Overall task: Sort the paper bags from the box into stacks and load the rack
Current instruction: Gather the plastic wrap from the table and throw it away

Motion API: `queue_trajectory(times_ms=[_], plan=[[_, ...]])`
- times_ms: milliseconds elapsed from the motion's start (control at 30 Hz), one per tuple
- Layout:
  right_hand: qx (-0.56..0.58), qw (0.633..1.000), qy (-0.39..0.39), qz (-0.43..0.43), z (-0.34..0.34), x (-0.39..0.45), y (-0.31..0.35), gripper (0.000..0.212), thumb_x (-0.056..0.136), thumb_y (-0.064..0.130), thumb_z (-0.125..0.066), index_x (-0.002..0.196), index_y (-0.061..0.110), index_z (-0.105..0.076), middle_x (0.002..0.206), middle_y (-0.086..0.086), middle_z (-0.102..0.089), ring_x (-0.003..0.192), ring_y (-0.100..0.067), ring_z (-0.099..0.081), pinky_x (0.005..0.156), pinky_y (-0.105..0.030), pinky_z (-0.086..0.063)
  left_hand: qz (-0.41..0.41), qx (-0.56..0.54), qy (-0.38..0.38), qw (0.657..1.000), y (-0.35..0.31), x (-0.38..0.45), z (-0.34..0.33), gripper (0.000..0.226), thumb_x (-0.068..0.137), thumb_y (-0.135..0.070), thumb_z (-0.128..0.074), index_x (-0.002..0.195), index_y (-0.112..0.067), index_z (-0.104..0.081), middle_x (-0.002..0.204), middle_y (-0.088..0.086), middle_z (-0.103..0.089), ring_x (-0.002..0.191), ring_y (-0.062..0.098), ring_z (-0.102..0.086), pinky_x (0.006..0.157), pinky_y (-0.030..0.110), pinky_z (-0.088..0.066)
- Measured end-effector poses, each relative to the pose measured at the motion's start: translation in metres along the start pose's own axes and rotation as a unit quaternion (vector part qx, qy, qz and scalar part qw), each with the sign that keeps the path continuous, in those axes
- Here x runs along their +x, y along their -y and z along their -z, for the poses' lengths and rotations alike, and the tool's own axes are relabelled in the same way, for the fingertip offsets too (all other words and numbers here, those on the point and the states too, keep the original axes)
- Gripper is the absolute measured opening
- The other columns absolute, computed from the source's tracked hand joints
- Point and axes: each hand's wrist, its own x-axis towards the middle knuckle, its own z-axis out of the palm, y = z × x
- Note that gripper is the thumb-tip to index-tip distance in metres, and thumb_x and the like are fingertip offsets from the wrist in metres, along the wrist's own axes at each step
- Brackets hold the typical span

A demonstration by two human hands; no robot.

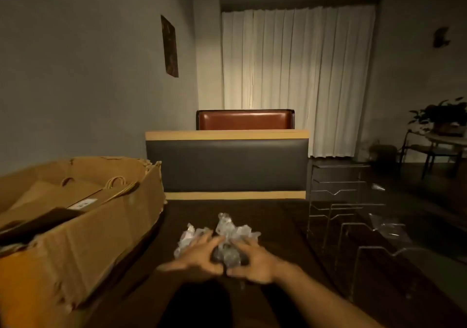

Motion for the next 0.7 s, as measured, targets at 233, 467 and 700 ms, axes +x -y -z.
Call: queue_trajectory(times_ms=[233, 467, 700], plan=[[-0.035, 0.987, -0.157, -0.011, -0.030, -0.040, 0.007, 0.019, 0.080, 0.047, -0.053, 0.086, 0.029, -0.052, 0.097, 0.009, -0.055, 0.110, -0.025, -0.049, 0.088, -0.035, -0.041, 0.056, 0.109, -0.027, 0.992, -0.005, -0.040, -0.017, 0.065, 0.091, -0.024, -0.060, 0.149, -0.036, -0.032, 0.146, -0.003, -0.044, 0.133, 0.018, -0.042, 0.112, 0.038, -0.032], [0.234, 0.947, -0.219, -0.006, -0.010, -0.055, 0.016, 0.006, 0.080, 0.022, -0.066, 0.083, 0.017, -0.067, 0.102, -0.002, -0.054, 0.083, -0.009, -0.058, 0.066, -0.020, -0.050, 0.108, 0.126, -0.075, 0.983, 0.039, -0.062, -0.009, 0.072, 0.088, -0.044, -0.058, 0.147, -0.053, -0.017, 0.160, -0.002, -0.014, 0.144, 0.026, -0.021, 0.115, 0.046, -0.026], [0.440, 0.882, -0.159, 0.057, -0.024, -0.046, 0.036, 0.032, 0.075, 0.025, -0.080, 0.106, 0.024, -0.074, 0.127, -0.002, -0.062, 0.109, -0.016, -0.066, 0.099, -0.043, -0.052, 0.063, -0.273, -0.194, 0.940, 0.001, -0.066, -0.016, 0.014, 0.091, -0.002, -0.059, 0.100, -0.012, -0.063, 0.091, 0.006, -0.065, 0.076, 0.009, -0.065, 0.068, 0.021, -0.051]])
